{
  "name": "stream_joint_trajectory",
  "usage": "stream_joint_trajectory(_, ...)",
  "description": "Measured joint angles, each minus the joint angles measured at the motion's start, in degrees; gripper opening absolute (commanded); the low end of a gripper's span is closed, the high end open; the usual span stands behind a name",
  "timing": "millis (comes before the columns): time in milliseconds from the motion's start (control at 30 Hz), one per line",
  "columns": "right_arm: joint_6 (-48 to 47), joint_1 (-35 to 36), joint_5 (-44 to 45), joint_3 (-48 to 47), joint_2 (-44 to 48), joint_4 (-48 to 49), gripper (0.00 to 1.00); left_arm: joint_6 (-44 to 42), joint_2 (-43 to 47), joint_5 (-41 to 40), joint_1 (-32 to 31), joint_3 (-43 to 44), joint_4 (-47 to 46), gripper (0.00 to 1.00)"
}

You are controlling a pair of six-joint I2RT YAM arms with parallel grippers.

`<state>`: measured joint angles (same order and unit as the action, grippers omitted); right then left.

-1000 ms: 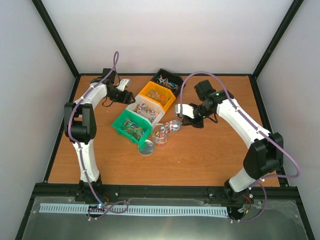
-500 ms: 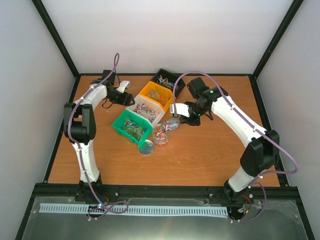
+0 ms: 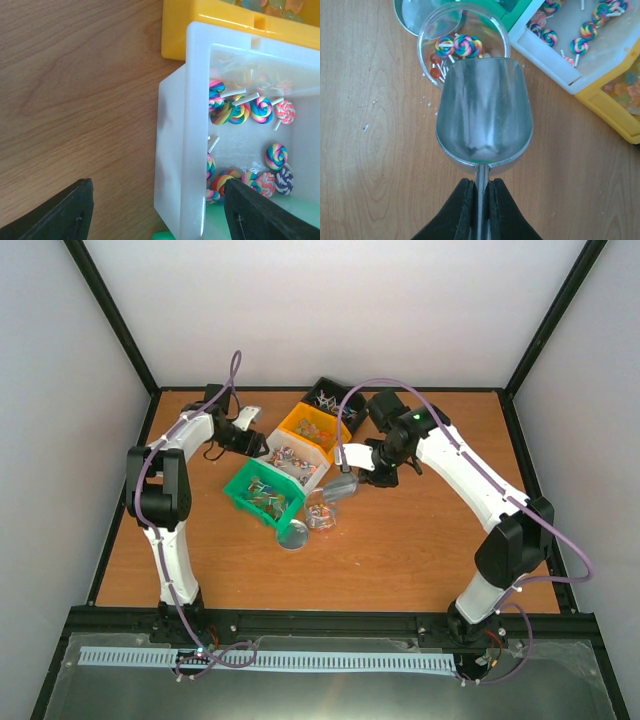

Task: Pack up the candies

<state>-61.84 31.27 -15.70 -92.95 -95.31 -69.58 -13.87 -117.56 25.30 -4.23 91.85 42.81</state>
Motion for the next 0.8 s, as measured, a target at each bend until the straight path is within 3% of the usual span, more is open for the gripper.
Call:
stream_joint_trajectory(567,11.02,-0.02,-2.14,-5.44,-3.82,4.74,0.03,-2.93,0.02,-1.9,-3.87,-0.22,-2.82,0.73)
stream_joint_trajectory(800,14.51,0.92,-6.38,-16.15,-12.52,6.12,0.03,-2.91,1.57,-2.05,-1.7,-0.85,-2.56,0.73)
